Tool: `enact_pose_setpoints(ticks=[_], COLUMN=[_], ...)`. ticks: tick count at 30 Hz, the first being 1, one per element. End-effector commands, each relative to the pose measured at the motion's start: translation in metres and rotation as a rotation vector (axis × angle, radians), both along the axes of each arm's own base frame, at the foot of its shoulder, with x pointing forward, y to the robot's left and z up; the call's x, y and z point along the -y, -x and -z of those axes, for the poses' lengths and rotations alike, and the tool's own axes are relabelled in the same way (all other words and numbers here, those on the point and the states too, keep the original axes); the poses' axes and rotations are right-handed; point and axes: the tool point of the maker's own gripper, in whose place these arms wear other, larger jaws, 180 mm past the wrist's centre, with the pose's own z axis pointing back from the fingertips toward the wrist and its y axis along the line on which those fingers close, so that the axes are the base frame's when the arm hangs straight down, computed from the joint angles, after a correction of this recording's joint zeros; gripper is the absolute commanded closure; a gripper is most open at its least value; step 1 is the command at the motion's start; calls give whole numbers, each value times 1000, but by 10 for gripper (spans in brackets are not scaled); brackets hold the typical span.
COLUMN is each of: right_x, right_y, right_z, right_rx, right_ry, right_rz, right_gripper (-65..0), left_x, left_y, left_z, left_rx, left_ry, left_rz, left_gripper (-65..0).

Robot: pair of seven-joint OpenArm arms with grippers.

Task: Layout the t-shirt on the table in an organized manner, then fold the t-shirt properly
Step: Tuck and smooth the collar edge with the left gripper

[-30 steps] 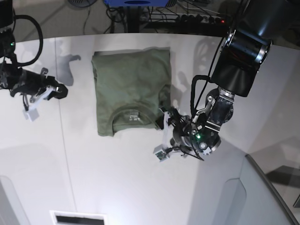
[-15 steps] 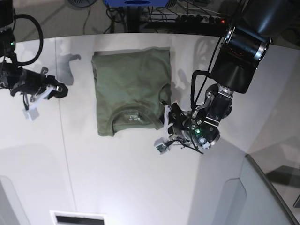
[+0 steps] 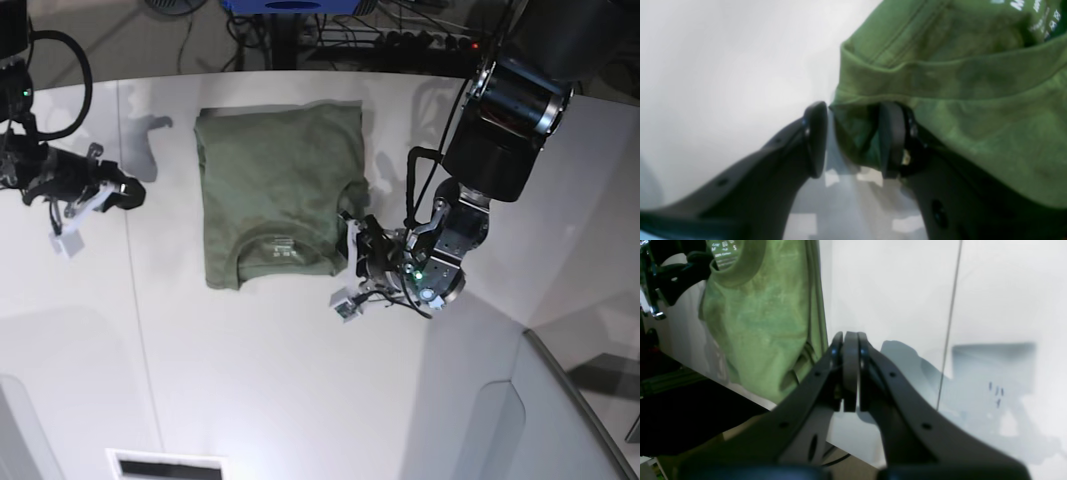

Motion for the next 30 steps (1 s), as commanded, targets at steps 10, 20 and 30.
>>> enact_pose_setpoints(ticks=[10,20,30], right_x=[5,5,6], right_y=[-11,-13,-12], right_z=[-11,-13,-12], right_rx=[41,45,44], right_ry=[-2,-2,-2], right_rz=[5,5,6], right_gripper=[0,0,0], left_x=[7,7,9], left_y=[-23,-26,-47], left_z=[-19,-22,-42], left_rx=[55,63,113], left_ry=[20,21,19], left_rz=[8,6,17], left_gripper=[-31,0,0])
